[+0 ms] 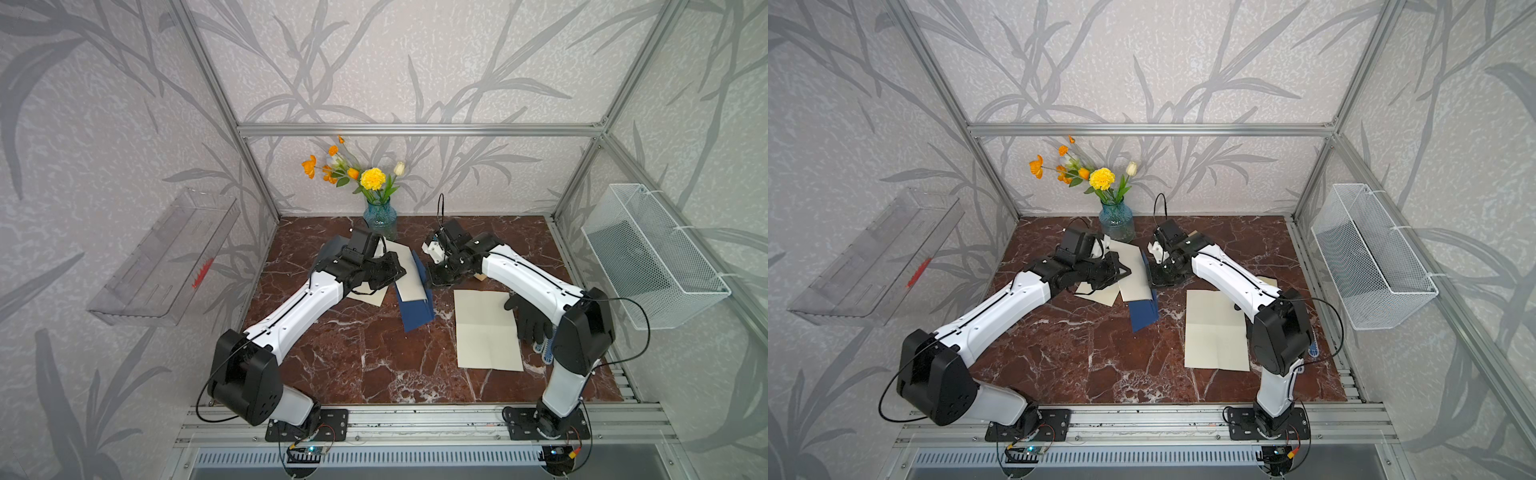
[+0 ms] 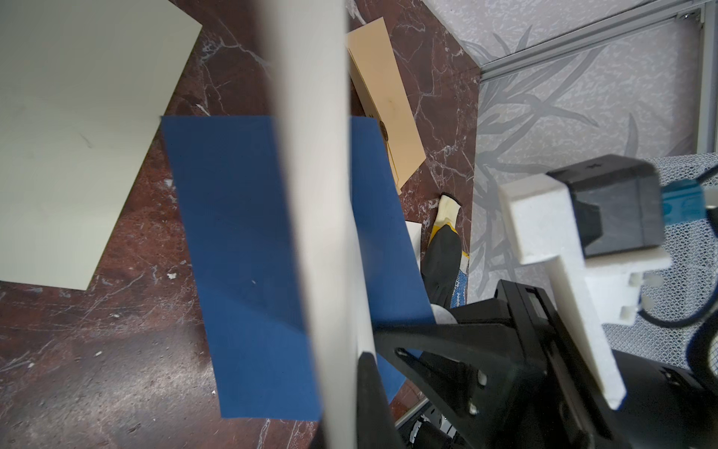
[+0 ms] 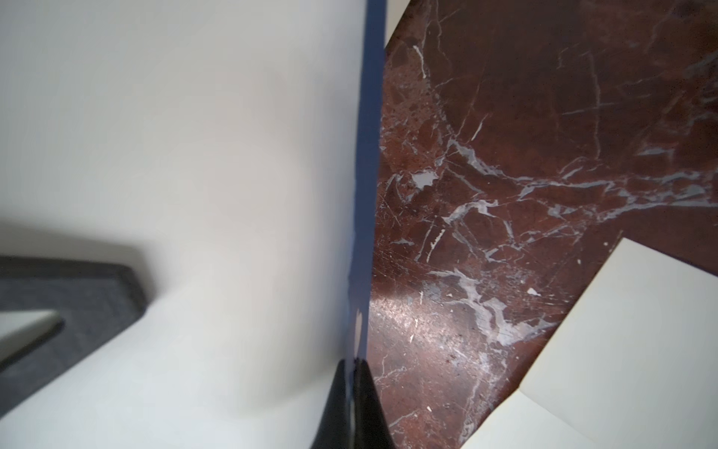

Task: Fold the letter paper in half and place it into the envelope
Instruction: Place the letter paper in the envelope.

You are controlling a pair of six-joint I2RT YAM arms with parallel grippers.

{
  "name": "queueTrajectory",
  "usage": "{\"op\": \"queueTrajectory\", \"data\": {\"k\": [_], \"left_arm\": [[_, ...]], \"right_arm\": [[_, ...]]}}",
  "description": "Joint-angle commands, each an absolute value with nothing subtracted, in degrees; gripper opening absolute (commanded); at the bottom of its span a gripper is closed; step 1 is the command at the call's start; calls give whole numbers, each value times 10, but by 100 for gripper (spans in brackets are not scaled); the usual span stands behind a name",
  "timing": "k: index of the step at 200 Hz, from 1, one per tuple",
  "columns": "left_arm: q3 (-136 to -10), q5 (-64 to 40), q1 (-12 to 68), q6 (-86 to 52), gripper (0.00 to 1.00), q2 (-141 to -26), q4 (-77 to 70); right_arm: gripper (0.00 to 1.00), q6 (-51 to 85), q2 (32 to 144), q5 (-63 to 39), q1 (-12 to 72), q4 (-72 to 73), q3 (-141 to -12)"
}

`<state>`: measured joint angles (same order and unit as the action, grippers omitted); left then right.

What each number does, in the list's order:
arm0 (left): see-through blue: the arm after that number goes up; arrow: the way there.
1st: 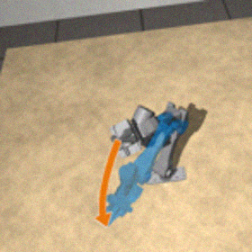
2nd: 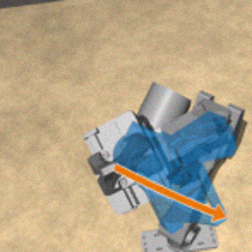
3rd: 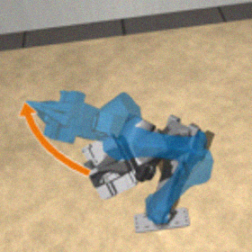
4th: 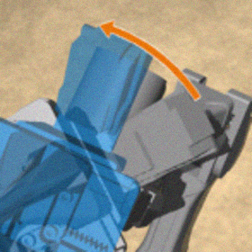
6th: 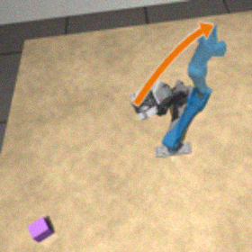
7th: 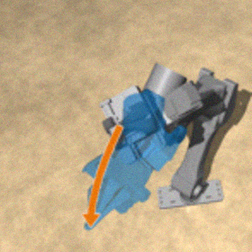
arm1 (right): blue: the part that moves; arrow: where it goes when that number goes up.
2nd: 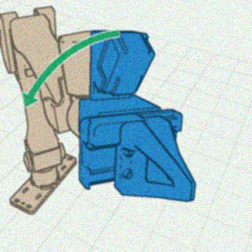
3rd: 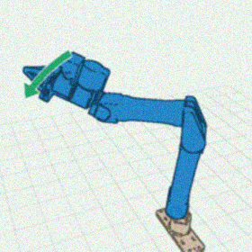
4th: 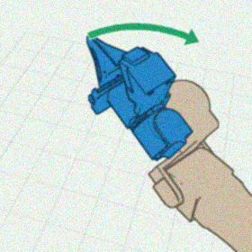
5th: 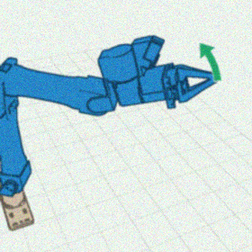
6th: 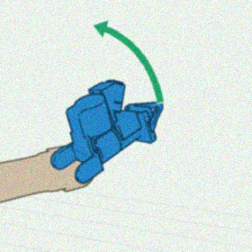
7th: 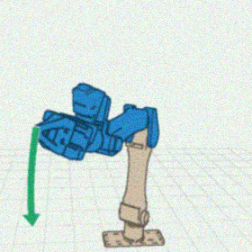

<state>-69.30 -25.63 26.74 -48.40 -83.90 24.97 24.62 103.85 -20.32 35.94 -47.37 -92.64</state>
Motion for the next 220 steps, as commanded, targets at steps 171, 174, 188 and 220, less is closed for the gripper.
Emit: {"op": "queueTrajectory", "data": {"k": [171, 174, 188, 220], "left_arm": [[-673, -291, 283, -467, 0, -836, 250], [-673, -291, 282, -466, 0, -836, 250], [-670, -294, 284, -467, 0, -835, 250], [-660, -297, 285, -470, 0, -833, 251]], "right_arm": [[0, 391, 1043, -300, 340, -335, -879], [0, 392, 1044, -300, 340, -335, -879], [0, 395, 1048, -300, 337, -331, -882], [0, 395, 1057, -291, 330, -336, -900]]}}
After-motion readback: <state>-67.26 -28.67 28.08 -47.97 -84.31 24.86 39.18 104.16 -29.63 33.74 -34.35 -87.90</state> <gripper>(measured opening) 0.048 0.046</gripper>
